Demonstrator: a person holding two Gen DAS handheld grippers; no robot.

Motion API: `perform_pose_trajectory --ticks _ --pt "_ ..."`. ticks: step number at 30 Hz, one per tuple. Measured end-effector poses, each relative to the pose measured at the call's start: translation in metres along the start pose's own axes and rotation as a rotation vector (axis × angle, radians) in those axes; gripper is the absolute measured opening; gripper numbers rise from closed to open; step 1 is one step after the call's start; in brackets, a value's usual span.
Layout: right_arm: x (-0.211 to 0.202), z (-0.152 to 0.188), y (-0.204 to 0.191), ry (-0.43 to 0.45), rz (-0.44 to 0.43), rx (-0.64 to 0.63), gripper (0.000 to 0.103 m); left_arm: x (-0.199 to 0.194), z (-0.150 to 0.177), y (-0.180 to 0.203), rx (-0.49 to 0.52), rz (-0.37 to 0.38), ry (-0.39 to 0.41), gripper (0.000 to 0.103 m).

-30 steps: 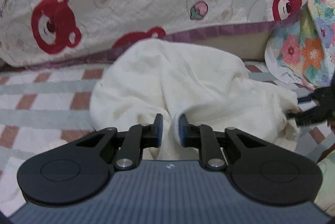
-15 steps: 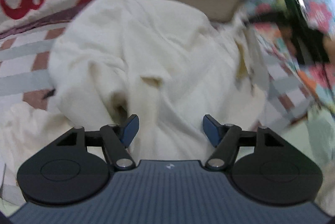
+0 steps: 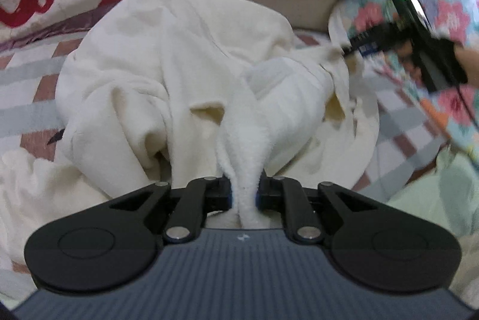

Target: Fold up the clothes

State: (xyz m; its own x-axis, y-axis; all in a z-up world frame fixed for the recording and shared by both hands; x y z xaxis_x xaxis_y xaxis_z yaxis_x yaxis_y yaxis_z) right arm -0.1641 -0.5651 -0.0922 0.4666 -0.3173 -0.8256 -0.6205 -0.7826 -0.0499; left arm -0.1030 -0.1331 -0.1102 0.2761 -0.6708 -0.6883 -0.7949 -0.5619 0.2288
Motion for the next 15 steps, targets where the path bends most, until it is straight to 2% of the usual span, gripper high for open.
perform_pose_trajectory --ticks 3,9,10,12,15 --pt "-0.008 0.006 0.001 0.023 0.019 0.002 0.054 0.003 -0.003 -0.01 -0.04 -0.007 0.014 0.012" --pt "-0.019 0.029 -0.012 0.061 0.11 -0.177 0.055 0.003 -0.005 -0.014 -0.072 -0.021 0.033 0.012" --pt "-0.018 0.033 -0.011 0.061 0.116 -0.198 0.047 0.002 -0.006 -0.014 -0.064 -0.03 0.042 0.012" --pt "-0.018 0.038 -0.008 0.053 0.103 -0.212 0.008 -0.003 -0.009 -0.011 -0.036 -0.056 0.068 0.012" --pt "-0.04 0.036 -0.008 0.133 0.033 -0.149 0.008 -0.017 -0.015 -0.003 0.032 -0.107 0.129 0.012"
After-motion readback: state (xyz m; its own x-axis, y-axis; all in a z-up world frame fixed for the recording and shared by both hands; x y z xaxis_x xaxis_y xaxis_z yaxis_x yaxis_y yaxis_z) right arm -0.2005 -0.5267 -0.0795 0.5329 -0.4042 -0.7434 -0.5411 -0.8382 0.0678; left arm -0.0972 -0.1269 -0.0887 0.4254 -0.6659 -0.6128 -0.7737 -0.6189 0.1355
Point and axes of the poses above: each gripper's, at about its wrist camera, not at the fingertips, and x roughly the way its jaws point, y to its right, z to its underside, the point moved 3 cm from there along x, roughly the way its jaws point, and after that the axes turned 1 degree about x, right-handed, at the moved point
